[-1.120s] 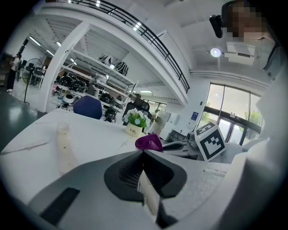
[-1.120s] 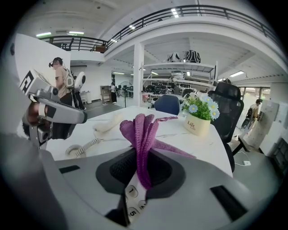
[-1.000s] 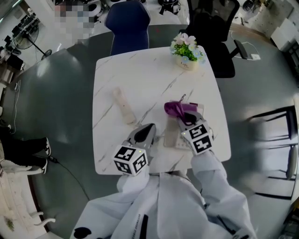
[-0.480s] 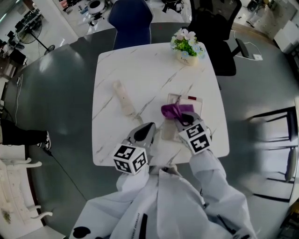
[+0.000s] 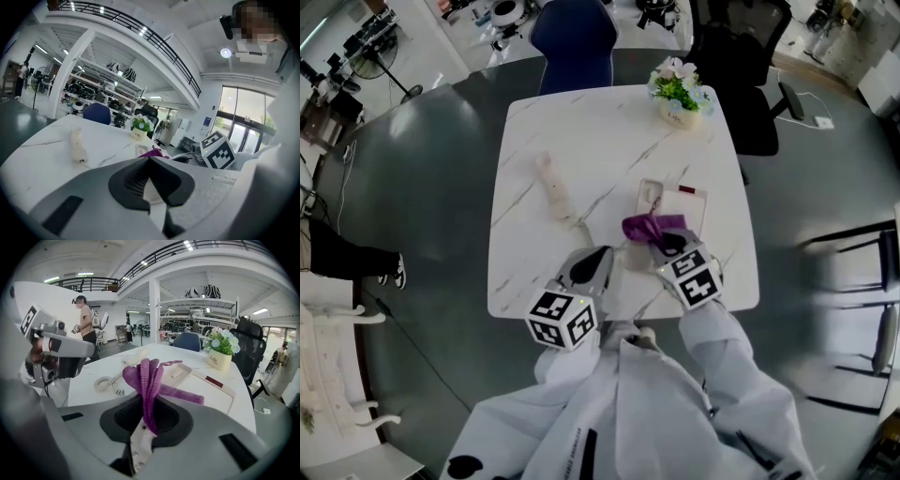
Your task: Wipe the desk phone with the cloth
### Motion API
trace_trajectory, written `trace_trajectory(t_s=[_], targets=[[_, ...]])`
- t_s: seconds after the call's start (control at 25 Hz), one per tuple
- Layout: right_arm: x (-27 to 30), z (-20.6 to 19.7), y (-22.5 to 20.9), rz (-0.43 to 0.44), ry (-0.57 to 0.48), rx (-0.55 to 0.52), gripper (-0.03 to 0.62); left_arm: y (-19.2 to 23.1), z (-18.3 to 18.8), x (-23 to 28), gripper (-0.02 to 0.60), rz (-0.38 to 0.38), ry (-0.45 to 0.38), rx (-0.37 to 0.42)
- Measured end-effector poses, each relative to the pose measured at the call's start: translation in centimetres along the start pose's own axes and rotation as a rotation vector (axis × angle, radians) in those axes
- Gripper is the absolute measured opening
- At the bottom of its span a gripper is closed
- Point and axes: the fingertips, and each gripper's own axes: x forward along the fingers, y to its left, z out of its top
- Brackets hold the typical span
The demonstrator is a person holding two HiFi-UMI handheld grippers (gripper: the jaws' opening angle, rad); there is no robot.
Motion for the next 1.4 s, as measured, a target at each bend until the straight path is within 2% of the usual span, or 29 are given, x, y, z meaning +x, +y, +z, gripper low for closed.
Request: trace_trajectory(t_s=[0.68,1.4], targets=[[-1.0,-1.9,2.7,0.050,0.026,-0.015,0.041,-1.4,-0.5,-2.4,-0.003,0.029,-0.020,0.001],[-1.9,-4.1,5.6,0.113,0.048,0.030,0.041,-2.4,-1.2,-3.2,-0.002,0.015,-0.017,0.010]])
